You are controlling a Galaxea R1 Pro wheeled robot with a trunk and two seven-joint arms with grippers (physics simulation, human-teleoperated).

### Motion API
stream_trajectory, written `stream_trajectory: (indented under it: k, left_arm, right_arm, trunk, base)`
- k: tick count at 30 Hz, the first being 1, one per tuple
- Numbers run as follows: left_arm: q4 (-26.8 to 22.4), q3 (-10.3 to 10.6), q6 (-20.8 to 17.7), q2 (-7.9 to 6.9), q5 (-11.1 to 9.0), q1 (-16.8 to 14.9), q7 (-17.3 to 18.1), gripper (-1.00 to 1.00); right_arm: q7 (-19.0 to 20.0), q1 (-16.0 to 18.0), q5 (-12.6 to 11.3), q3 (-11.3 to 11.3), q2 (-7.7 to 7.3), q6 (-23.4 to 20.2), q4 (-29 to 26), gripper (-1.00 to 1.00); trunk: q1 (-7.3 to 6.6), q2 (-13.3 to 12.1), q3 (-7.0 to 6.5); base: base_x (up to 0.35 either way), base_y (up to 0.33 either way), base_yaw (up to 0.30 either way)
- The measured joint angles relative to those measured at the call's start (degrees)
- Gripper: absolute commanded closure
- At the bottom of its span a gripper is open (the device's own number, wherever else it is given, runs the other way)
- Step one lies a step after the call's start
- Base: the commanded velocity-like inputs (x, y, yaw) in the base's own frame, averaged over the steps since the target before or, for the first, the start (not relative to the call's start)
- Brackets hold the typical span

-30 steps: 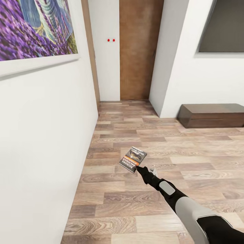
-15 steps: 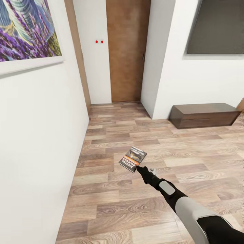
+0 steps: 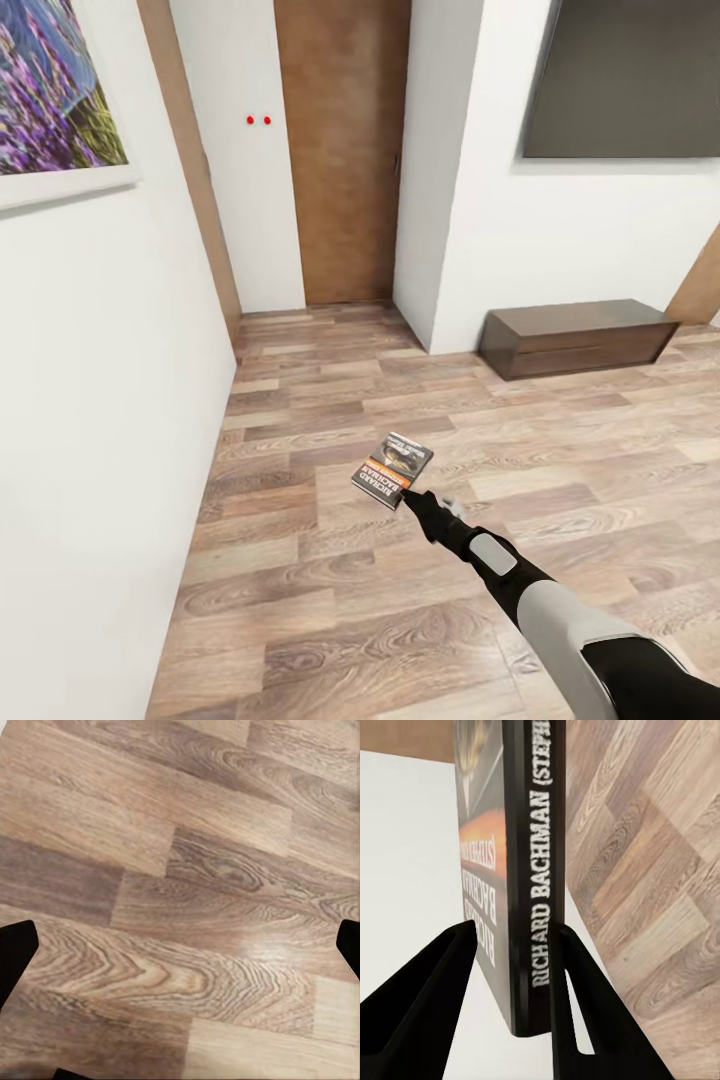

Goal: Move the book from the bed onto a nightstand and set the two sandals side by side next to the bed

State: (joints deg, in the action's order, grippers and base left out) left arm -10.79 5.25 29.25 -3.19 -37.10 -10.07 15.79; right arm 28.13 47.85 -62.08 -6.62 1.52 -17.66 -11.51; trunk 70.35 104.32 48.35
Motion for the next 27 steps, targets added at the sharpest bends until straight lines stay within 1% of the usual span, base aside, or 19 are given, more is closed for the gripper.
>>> stream_trajectory:
  k: [27]
  left_arm:
    - [0.00,0.00,-0.05,-0.23,-0.06,0.00,0.00,-1.00]
  right_arm:
    - [-0.01,0.00,0.00,-0.01,0.00,0.00,0.00,1.00]
  trunk:
    - [0.00,0.00,0.00]
  base:
    - [0.234,0.157,-0.001]
